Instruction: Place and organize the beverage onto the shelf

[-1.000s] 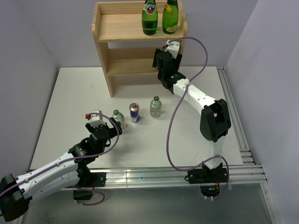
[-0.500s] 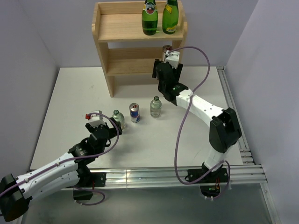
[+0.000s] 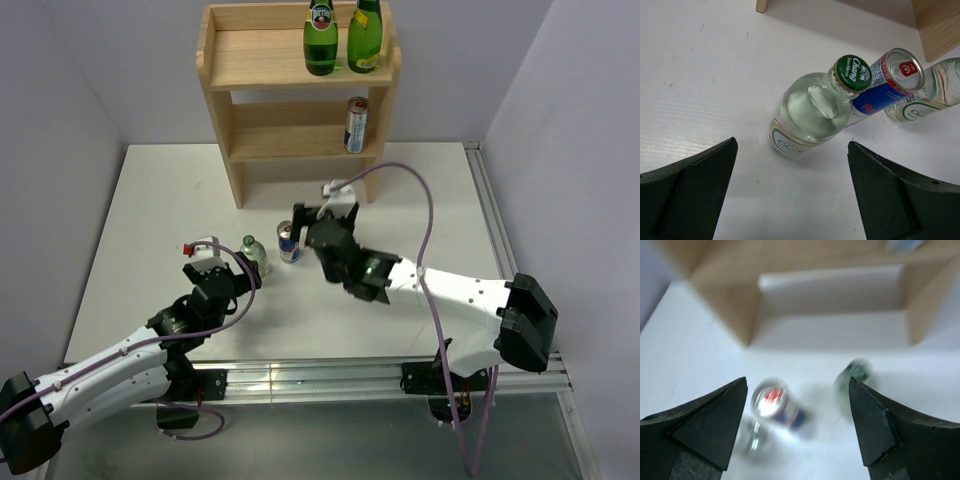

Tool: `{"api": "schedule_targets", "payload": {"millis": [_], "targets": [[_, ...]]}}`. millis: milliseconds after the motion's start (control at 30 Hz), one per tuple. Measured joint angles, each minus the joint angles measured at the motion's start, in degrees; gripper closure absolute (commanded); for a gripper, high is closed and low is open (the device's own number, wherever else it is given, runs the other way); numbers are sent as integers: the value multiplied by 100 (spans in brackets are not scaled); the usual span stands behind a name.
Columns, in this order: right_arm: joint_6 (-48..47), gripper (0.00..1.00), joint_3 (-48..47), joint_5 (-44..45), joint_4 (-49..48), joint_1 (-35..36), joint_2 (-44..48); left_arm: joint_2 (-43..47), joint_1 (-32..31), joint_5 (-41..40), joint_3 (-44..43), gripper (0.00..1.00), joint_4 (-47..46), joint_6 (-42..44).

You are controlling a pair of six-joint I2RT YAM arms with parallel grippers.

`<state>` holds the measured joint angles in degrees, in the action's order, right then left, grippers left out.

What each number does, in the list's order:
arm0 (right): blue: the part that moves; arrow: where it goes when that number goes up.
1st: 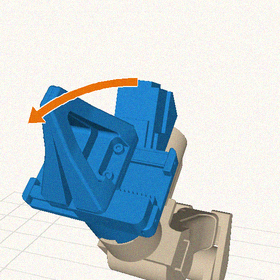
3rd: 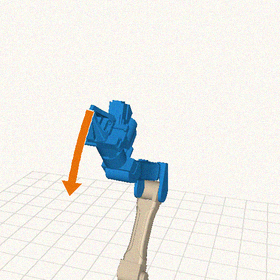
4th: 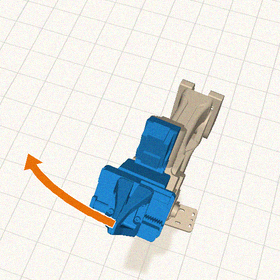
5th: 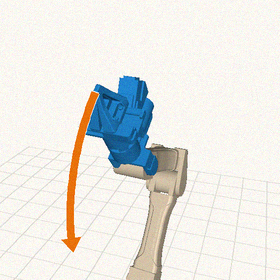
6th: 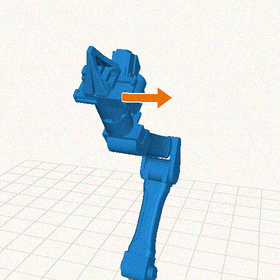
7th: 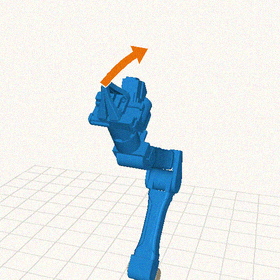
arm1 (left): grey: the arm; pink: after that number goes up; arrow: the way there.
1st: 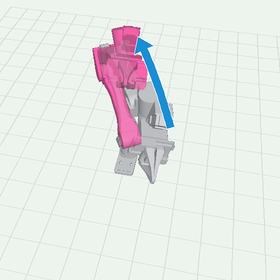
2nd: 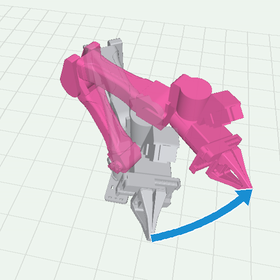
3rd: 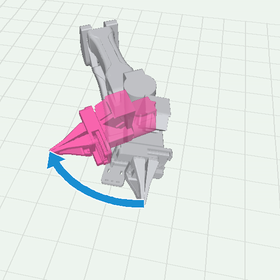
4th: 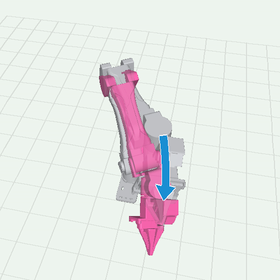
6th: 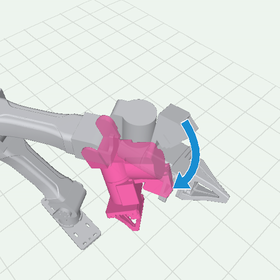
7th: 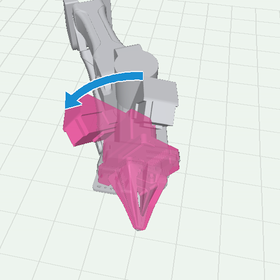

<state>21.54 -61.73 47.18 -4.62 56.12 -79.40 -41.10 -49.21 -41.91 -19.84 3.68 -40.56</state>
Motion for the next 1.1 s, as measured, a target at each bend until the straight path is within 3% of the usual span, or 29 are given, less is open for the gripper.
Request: {"api": "schedule_targets", "payload": {"millis": [100, 233, 567, 1100], "targets": [[313, 11, 599, -236, -153, 656, -42, 2, 0, 0, 0, 1, -2, 0], [782, 11, 1154, -562, -251, 966, -387, 7, 0, 0, 0, 1, 0, 0], [1145, 11, 909, -800, -581, 966, -1891, 343, 0, -7, 0, 1, 15, -11], [975, 11, 203, -927, -1084, 308, -2817, 400, 0, -46, 0, 1, 22, -20]]}}
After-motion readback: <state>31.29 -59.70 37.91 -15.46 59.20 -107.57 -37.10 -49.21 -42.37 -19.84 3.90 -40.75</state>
